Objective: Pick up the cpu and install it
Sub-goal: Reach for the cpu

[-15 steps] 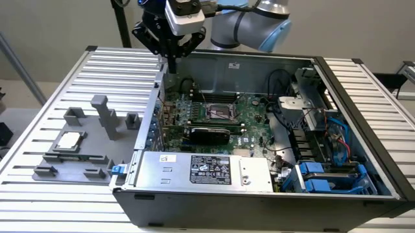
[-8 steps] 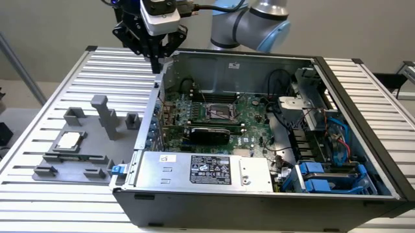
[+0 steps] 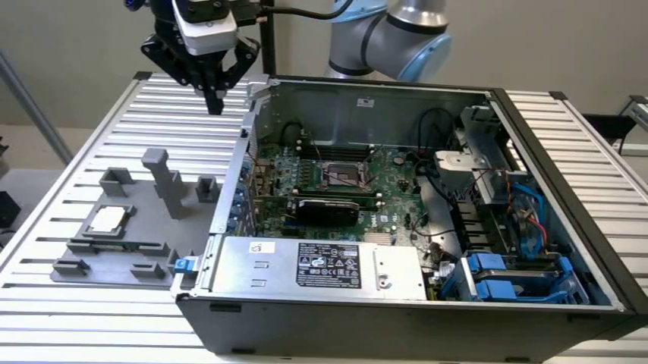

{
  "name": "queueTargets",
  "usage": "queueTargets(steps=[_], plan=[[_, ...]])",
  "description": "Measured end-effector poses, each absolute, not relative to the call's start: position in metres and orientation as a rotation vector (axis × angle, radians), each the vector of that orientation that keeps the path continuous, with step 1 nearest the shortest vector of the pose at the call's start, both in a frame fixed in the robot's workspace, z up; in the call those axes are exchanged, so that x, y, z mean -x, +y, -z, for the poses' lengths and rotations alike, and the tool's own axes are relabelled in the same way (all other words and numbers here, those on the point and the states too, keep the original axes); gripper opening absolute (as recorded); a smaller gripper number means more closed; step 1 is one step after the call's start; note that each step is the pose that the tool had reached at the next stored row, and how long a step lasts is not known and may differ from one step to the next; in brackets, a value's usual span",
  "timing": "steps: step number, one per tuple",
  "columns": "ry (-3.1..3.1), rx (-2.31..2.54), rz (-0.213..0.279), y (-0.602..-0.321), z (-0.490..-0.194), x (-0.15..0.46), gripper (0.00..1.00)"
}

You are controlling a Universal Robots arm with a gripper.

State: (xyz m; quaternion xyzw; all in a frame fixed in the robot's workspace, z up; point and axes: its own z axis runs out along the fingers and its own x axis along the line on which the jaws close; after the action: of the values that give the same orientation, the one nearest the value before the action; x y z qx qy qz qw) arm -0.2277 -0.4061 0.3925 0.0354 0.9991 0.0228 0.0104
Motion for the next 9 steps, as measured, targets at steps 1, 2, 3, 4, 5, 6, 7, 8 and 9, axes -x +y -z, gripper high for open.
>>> queueTargets(steps=[1,2,3,4,5,6,7,8,9], plan=[[3.118,-0.110,-0.071,-0.406,-0.392,0.232,0.11],[3.118,-0.110,-0.070,-0.406,-0.392,0.237,0.11],[3.118,-0.110,-0.070,-0.406,-0.392,0.241,0.11],[3.118,-0.110,-0.069,-0.406,-0.392,0.246,0.11],[3.118,-0.110,-0.068,-0.406,-0.392,0.250,0.11],[3.118,-0.111,-0.067,-0.406,-0.392,0.255,0.11],[3.118,-0.110,-0.066,-0.406,-0.392,0.259,0.11],[3.118,-0.110,-0.065,-0.406,-0.392,0.264,0.11],[3.118,-0.110,-0.064,-0.406,-0.392,0.268,0.11]])
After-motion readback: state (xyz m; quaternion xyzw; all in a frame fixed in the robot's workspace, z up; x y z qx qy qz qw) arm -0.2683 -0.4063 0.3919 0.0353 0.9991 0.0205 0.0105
